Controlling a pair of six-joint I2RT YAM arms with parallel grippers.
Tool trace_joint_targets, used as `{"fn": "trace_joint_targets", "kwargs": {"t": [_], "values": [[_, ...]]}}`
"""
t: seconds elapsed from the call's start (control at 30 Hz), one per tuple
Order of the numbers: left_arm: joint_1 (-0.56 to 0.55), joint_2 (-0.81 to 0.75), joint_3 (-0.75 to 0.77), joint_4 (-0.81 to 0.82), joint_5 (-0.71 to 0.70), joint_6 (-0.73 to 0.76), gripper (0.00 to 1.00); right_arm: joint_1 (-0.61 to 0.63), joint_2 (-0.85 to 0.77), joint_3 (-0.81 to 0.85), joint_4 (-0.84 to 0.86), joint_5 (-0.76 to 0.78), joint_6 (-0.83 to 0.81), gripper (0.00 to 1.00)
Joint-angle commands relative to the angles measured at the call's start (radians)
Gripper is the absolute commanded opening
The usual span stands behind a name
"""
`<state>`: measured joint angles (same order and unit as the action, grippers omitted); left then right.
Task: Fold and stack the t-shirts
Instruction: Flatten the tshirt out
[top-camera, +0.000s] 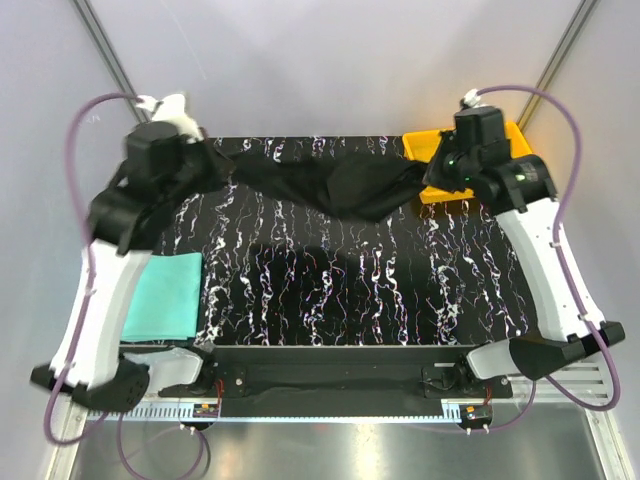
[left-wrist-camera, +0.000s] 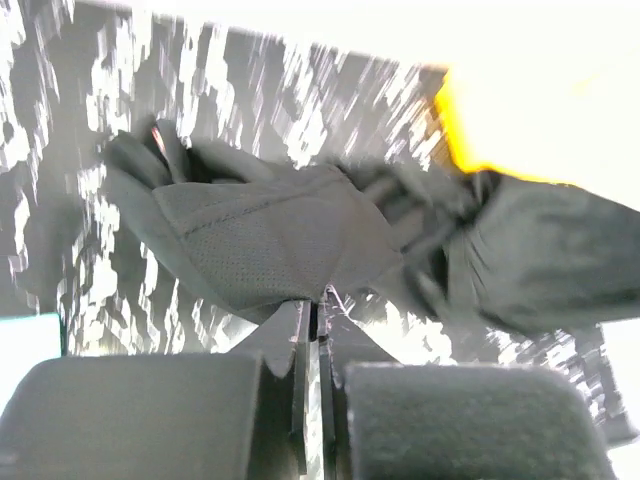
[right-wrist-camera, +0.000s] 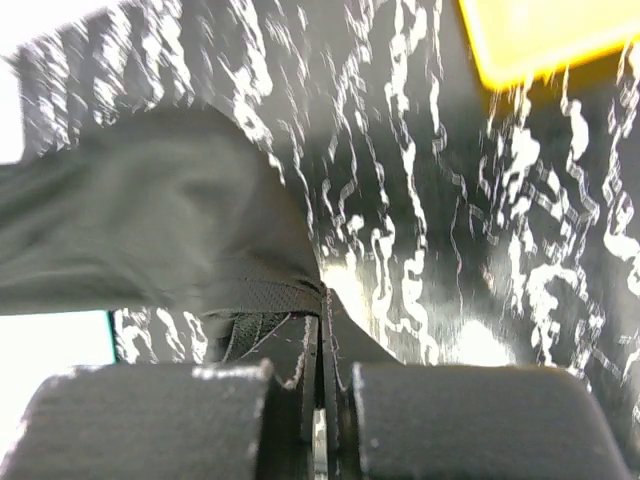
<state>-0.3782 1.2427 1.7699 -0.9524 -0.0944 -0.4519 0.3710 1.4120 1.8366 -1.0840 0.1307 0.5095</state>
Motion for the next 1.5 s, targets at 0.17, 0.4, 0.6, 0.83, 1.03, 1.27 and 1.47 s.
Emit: {"fn": "trace_joint_targets", "kwargs": {"t": [0.17, 0.4, 0.6, 0.83, 1.03, 1.27, 1.47], "values": [[-0.004, -0.366, -0.571, -0.054, 0.102, -0.192, 0.06, -0.092, -0.146, -0.345, -0.013, -0.038, -0.058, 0.20], [-0.010, -0.618, -1.000, 0.001, 0.275, -0.265, 0.99, -0.201, -0.240, -0.822, 0.047, -0.203, -0.032, 1.00], [-0.008, -0.535, -0.929, 0.032, 0.228, -0.191, 0.93, -0.198, -0.280, -0.898, 0.169, -0.397, -0.055, 0.91], [-0.005, -0.075, -0.734, 0.204, 0.225, -0.007, 0.90, 0.040, -0.075, -0.846, 0.303, -0.539, -0.029, 0.76], [0.012, 0.332, -0.508, 0.261, 0.098, 0.093, 0.60, 0.302, 0.129, -0.772, 0.303, -0.383, -0.051, 0.78], [0.018, 0.595, -0.359, 0.257, 0.055, 0.117, 0.70, 0.445, 0.232, -0.752, 0.311, -0.281, -0.061, 0.60], [0.018, 0.713, -0.284, 0.256, 0.064, 0.116, 0.73, 0.467, 0.311, -0.755, 0.306, -0.183, -0.083, 0.68]]}}
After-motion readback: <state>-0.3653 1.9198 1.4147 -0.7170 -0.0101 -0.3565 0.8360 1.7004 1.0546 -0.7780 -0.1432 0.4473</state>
